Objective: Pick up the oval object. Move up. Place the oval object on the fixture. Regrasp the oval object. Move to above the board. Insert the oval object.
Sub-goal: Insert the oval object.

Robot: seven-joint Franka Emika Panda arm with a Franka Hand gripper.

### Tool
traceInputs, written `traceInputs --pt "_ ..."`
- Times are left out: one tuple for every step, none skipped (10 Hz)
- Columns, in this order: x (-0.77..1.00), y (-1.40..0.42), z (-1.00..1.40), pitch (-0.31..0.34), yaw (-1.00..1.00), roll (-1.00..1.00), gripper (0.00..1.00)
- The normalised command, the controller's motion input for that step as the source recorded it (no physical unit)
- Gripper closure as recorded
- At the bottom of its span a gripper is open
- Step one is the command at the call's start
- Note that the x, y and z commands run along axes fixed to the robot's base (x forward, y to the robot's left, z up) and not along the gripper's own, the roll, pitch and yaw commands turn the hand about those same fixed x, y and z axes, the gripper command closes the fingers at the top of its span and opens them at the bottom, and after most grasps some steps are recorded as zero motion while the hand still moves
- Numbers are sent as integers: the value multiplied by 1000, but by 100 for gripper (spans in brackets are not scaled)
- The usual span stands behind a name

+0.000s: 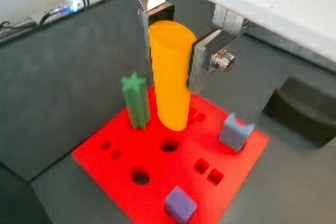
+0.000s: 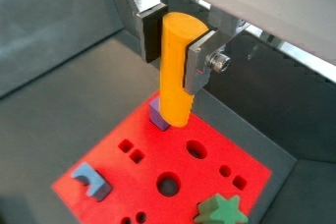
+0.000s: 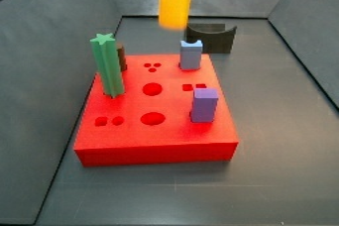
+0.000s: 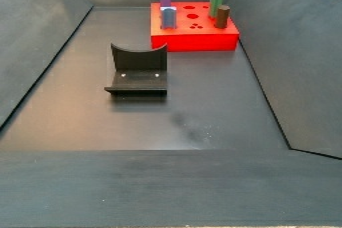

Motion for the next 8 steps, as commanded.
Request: traceInputs --pt "0 -114 -1000 -13 0 -47 100" --pt "-17 -100 -914 -27 0 -107 100" --pt "-131 -129 -620 -49 0 -236 100" --pt "-186 -160 -451 -21 0 -316 100" --pt "-200 -123 -503 -16 89 -287 100" --pt "-177 -169 -797 -61 189 -96 100" --pt "-197 -206 -794 -66 157 -59 100" --pt "-151 -231 -737 -71 123 -50 100"
